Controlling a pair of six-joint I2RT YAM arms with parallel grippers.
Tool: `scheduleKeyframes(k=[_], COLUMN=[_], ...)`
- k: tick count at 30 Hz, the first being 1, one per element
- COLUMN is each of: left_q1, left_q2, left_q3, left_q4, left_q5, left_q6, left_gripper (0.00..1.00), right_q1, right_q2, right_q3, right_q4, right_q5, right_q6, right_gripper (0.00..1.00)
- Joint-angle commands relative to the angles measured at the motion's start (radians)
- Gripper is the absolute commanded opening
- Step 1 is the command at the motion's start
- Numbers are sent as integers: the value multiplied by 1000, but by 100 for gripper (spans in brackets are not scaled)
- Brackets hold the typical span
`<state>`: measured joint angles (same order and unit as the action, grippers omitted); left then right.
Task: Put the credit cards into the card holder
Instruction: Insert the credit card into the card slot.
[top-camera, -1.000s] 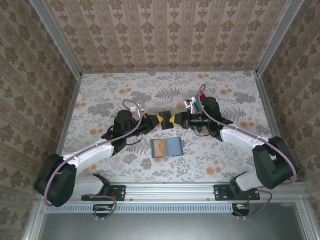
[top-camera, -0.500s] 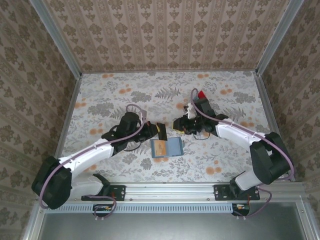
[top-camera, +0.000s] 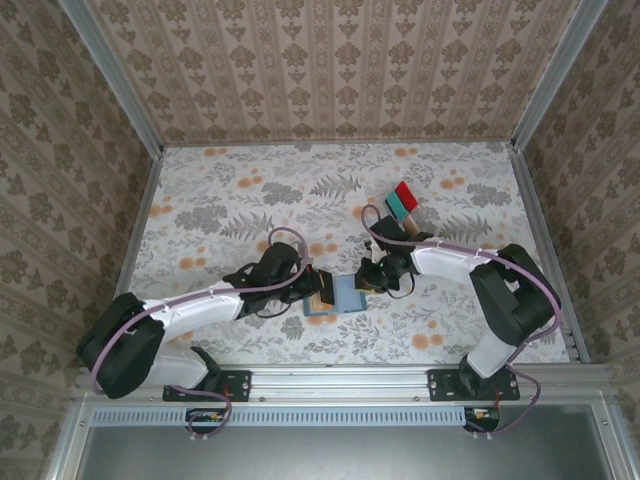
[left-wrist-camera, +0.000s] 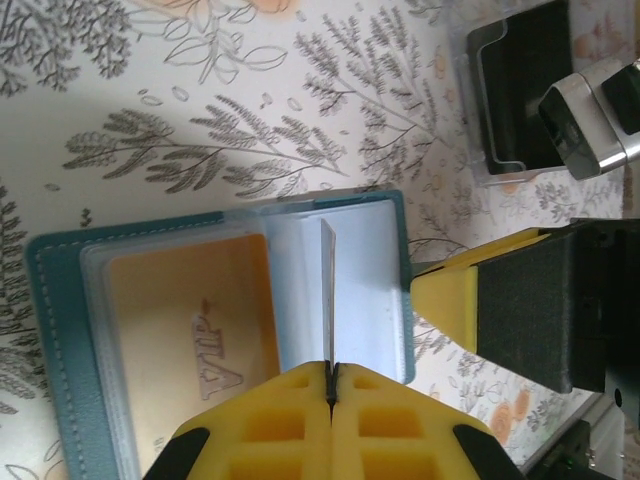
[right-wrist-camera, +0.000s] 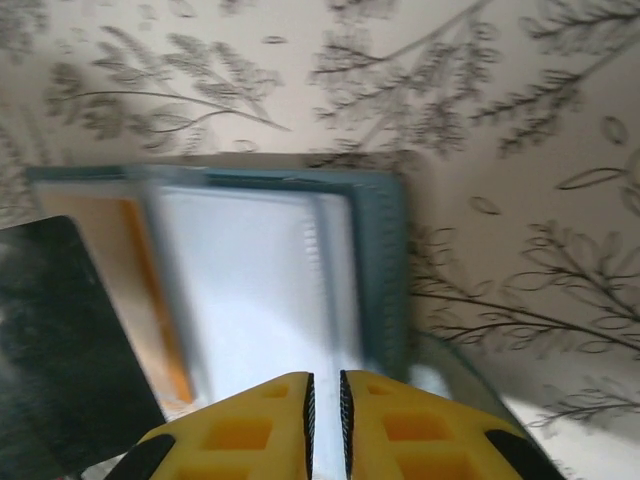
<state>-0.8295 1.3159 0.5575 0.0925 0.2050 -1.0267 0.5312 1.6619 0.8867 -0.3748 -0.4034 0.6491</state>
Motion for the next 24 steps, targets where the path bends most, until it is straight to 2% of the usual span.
scheduleKeyframes(k=[1, 17, 24], left_q1=[-5, -12, -41], left_q2=[24, 154, 183], left_q3=[-18, -64, -48], left_q4=[59, 207, 149], left_q5=[-5, 32, 6], left_q6=[15, -21, -15], left_gripper=[0, 0, 0], right_q1=[3, 4, 4], right_q2=[25, 85, 87], right_q3=[14, -44, -54], right_q4=[-47, 2, 8], right_q5=[75, 89, 91], right_q6=[-37, -35, -34], right_gripper=[17, 15, 15])
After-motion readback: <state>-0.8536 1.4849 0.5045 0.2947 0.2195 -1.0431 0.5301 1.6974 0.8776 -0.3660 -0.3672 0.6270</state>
